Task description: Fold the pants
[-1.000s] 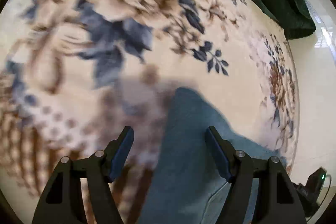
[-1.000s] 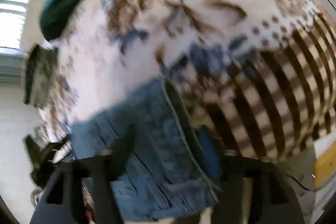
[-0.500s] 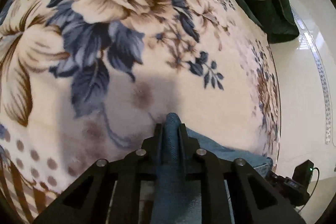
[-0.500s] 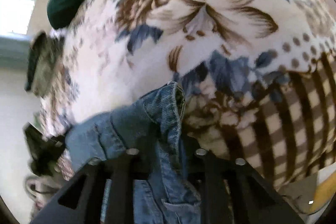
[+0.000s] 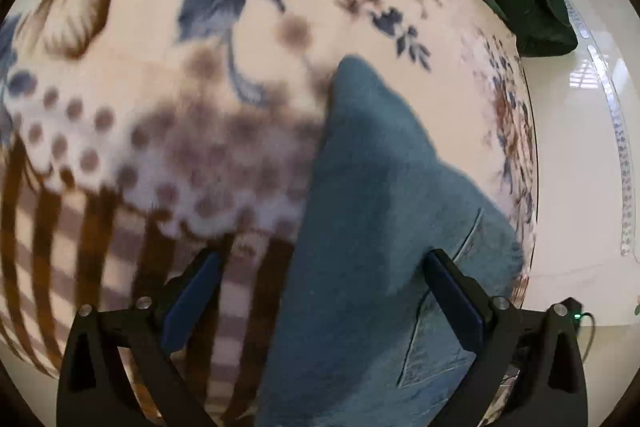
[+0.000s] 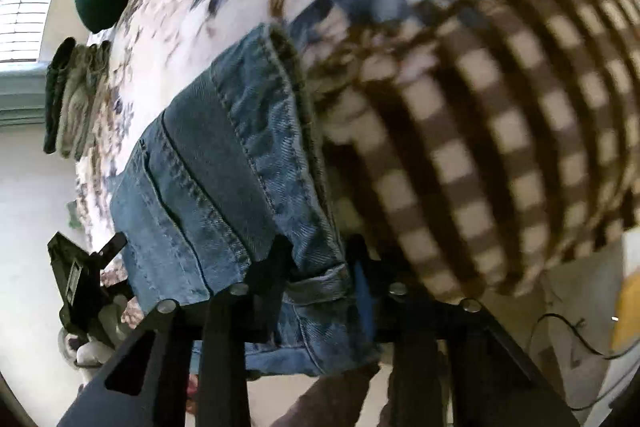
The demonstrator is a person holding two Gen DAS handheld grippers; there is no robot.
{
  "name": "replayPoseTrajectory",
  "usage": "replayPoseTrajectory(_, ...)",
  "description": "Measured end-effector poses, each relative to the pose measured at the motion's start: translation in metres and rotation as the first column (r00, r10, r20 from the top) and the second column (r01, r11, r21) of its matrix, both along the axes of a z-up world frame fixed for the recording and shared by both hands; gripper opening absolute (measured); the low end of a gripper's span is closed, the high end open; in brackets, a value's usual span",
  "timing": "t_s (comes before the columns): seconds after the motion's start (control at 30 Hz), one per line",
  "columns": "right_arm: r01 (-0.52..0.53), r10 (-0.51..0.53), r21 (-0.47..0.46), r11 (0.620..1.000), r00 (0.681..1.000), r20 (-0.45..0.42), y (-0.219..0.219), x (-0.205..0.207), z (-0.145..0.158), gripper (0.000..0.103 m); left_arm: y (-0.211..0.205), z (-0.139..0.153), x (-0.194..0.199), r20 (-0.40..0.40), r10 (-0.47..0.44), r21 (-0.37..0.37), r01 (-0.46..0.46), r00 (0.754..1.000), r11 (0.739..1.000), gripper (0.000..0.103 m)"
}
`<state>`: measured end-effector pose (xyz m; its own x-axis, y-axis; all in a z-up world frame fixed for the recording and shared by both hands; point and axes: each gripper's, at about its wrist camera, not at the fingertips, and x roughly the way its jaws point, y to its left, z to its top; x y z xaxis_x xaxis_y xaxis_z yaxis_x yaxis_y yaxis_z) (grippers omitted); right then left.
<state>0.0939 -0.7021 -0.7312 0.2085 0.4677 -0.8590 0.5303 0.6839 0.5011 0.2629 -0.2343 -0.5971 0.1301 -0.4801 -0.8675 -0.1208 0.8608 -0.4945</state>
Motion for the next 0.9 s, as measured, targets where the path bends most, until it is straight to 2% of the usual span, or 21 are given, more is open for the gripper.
replayPoseTrajectory(0.1, -0.015, 0.016, 0.097, 0.995, 1.0, -0.003, -0.003, 0.003, -0.011, 0.046, -0.002, 0.001, 0.0, 0.013, -0.008, 0.0, 0.008, 1.0, 1.0, 0.103)
replayPoseTrajectory(0.17, -0.058, 0.054, 0.139, 0.989, 0.998, 0.035, -0.005, 0.009, -0.014, 0.073, -0.001, 0.0, 0.0, 0.009, -0.007, -0.006, 0.007, 1.0, 1.0, 0.103)
replayPoseTrajectory(0.23, -0.101, 0.091, 0.17, 0.98, 0.994, 0.068, 0.002, 0.017, -0.021, 0.085, -0.001, -0.001, 0.001, 0.006, -0.011, -0.01, 0.011, 1.0, 1.0, 0.103)
replayPoseTrajectory(0.33, -0.116, 0.106, 0.176, 0.978, 0.992, 0.065, 0.012, 0.03, -0.028, 0.092, 0.002, -0.001, 0.001, 0.007, -0.008, -0.022, 0.008, 1.0, 1.0, 0.103)
replayPoseTrajectory(0.4, -0.14, 0.124, 0.197, 0.97, 0.988, 0.095, 0.021, 0.037, -0.022, 0.092, 0.005, 0.001, -0.001, 0.014, -0.001, -0.035, 0.002, 1.0, 0.999, 0.103)
replayPoseTrajectory(0.53, -0.23, 0.182, 0.291, 0.929, 0.966, 0.183, 0.038, 0.046, -0.011, 0.092, 0.004, 0.001, -0.004, 0.026, -0.007, -0.038, 0.008, 1.0, 0.999, 0.103)
replayPoseTrajectory(0.63, -0.276, 0.247, 0.203, 0.94, 0.956, 0.157, 0.038, 0.047, -0.026, 0.087, 0.003, 0.0, -0.004, 0.026, -0.008, -0.044, 0.009, 1.0, 0.999, 0.103)
replayPoseTrajectory(0.73, -0.262, 0.231, 0.22, 0.94, 0.96, 0.158, 0.046, 0.054, -0.032, 0.088, 0.001, -0.002, -0.003, 0.021, -0.015, -0.046, 0.016, 1.0, 0.999, 0.103)
replayPoseTrajectory(0.83, -0.27, 0.195, 0.326, 0.906, 0.95, 0.243, 0.056, 0.058, -0.017, 0.088, 0.0, -0.003, -0.002, 0.017, -0.029, -0.041, 0.029, 0.999, 0.999, 0.103)
replayPoseTrajectory(0.9, -0.297, 0.232, 0.274, 0.915, 0.941, 0.247, 0.063, 0.058, -0.016, 0.087, 0.0, -0.004, -0.001, 0.014, -0.034, -0.043, 0.035, 0.999, 0.998, 0.103)
